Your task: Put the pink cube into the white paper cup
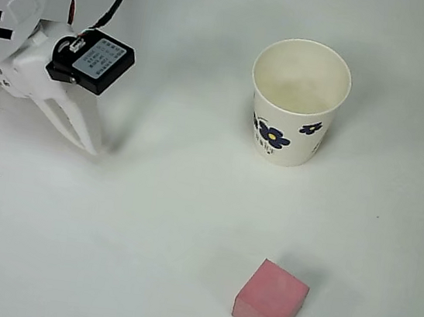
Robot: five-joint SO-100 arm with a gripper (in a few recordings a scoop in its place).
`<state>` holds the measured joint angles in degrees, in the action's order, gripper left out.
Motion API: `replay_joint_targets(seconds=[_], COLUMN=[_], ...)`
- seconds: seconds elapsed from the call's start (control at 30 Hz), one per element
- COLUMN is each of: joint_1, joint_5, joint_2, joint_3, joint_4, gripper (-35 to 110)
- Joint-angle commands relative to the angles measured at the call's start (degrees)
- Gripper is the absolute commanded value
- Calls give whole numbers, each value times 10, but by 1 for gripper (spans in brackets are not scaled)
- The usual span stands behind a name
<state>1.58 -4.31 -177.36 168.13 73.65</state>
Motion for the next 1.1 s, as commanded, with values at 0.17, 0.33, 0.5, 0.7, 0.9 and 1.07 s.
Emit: replay_joint_targets(seconds=[0.17, 0.33, 0.5, 0.7, 0.9, 1.07], joint_1=[-29, -29, -28, -26, -22, -14], joint_5=[-85, -106, -119, -120, -126, -127], joint_2=[252, 355, 448, 564, 675, 775], joint_3=[-259, -345, -423, -525, -641, -751], joint_4=[-51, -85, -98, -102, -102, -98], gripper=[2, 6, 21, 26, 26, 26])
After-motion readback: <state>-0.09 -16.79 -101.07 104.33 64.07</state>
